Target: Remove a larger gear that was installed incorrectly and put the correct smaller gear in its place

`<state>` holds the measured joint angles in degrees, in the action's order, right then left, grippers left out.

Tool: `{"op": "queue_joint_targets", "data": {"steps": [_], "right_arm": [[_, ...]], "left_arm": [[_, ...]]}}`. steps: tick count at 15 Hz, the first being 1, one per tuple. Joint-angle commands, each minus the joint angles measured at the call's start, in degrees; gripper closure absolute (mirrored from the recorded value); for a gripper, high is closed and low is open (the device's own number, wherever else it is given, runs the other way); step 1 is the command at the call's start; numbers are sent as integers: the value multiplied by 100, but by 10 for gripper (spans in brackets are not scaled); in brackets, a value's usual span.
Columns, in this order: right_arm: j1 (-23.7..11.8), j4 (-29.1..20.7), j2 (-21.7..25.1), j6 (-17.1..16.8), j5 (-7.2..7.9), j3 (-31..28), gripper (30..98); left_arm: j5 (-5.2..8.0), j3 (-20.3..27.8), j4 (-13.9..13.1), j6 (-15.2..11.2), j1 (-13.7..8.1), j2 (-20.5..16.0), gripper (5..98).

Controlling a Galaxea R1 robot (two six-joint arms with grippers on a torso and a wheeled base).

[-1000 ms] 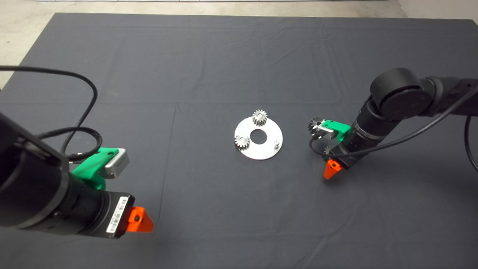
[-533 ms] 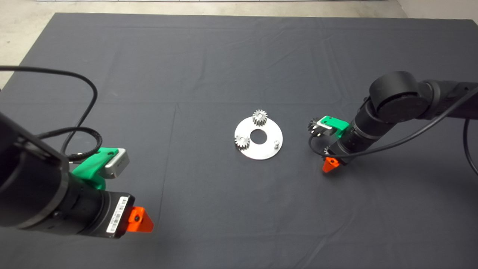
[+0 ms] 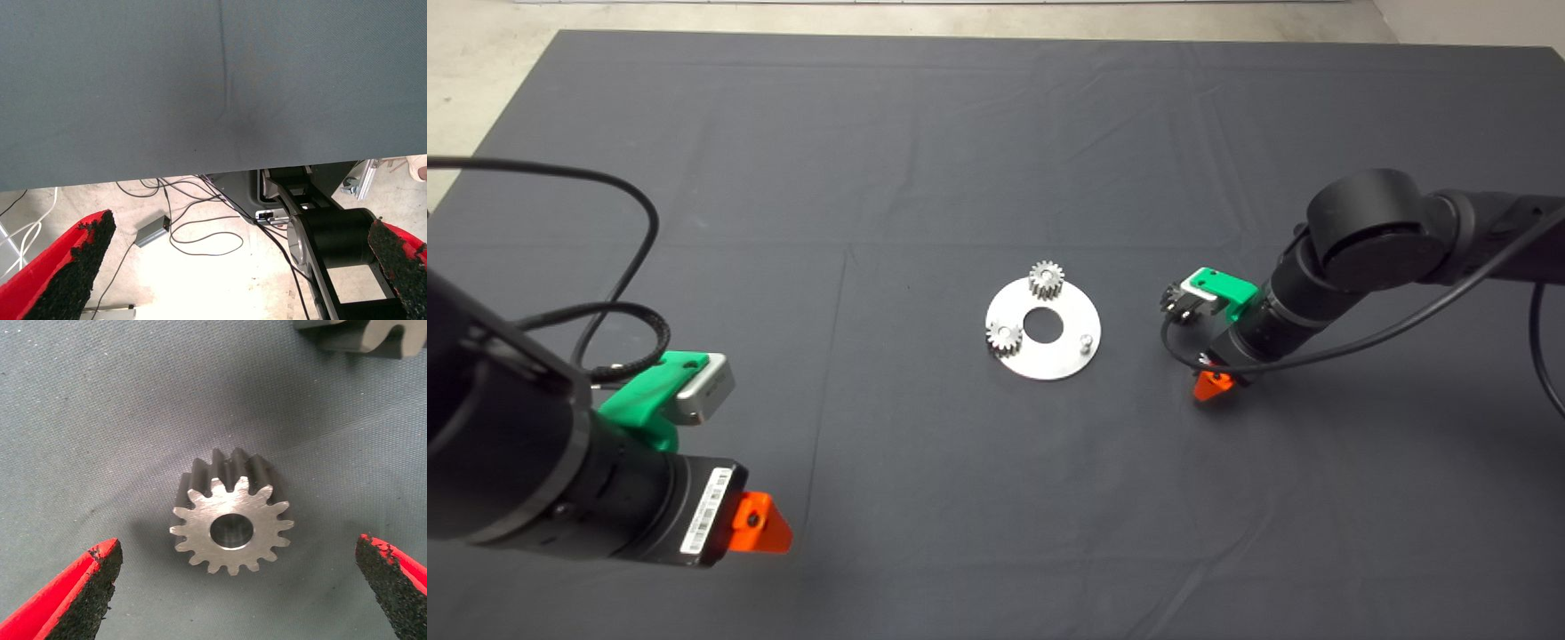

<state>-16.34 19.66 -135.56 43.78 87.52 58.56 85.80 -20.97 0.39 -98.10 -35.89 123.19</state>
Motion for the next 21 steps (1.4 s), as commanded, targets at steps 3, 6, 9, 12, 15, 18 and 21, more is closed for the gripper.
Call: {"op": "queue_joint_targets", "data": {"steps": [3, 6, 9, 12, 15, 18, 21], "right_arm": [[-72, 284, -90, -18, 749, -31, 374], [-72, 286, -99, -18, 749, -4, 383], [-63, 284, -107, -18, 749, 4, 425], [-57, 286, -99, -18, 749, 86, 437], [-37, 284, -107, 17, 749, 101, 483], [34, 284, -99, 26, 749, 101, 483], [42, 284, -107, 34, 749, 84, 483]], "left_arm": [[25, 86, -98, -25, -59, -9, 58], [25, 86, -94, -25, -59, -9, 58], [25, 86, -94, -25, -59, -9, 58], [25, 86, -92, -25, -59, -9, 58], [25, 86, -93, -25, -59, -9, 58], [25, 86, -92, -25, -59, -9, 58], [25, 86, -98, -25, -59, -9, 58]]}}
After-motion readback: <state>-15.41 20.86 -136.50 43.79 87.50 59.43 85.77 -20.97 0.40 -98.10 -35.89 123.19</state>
